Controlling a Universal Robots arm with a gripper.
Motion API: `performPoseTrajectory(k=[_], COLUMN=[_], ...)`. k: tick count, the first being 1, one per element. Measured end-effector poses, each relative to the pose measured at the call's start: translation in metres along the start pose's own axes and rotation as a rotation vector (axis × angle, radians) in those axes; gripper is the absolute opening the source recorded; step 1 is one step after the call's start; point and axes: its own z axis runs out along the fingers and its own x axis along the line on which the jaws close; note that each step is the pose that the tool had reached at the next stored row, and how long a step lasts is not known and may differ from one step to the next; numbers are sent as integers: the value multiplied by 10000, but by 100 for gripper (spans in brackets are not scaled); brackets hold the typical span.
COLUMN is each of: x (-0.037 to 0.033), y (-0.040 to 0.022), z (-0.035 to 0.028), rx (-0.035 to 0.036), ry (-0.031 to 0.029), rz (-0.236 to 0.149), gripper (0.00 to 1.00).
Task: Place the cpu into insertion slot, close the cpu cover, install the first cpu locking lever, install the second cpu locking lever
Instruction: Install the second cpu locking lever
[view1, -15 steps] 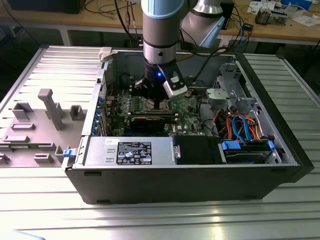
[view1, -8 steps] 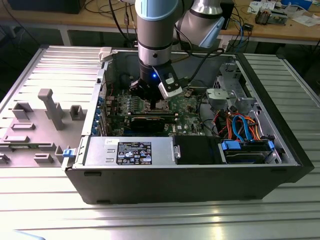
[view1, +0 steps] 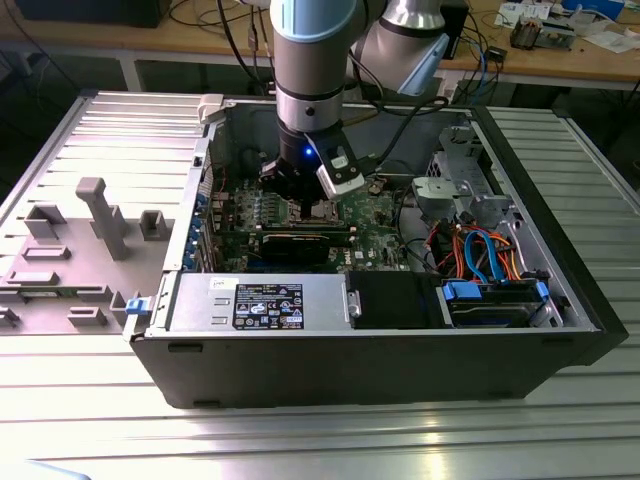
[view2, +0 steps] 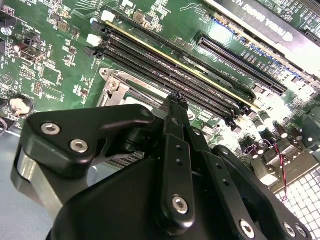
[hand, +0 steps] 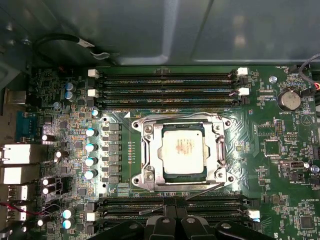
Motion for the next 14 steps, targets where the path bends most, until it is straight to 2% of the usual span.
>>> performPoseTrajectory(k=[3,5,6,10,14], x=[1,3,8,32,33], y=[0,-1,-5,-20,-21], z=[1,6,9,17,16], rx=[-11,-39,-49,-88,-89], ry=[18,128,140,151,152], rz=[-2,-110,-161,-283,-297], gripper=[11,11,11,11,11])
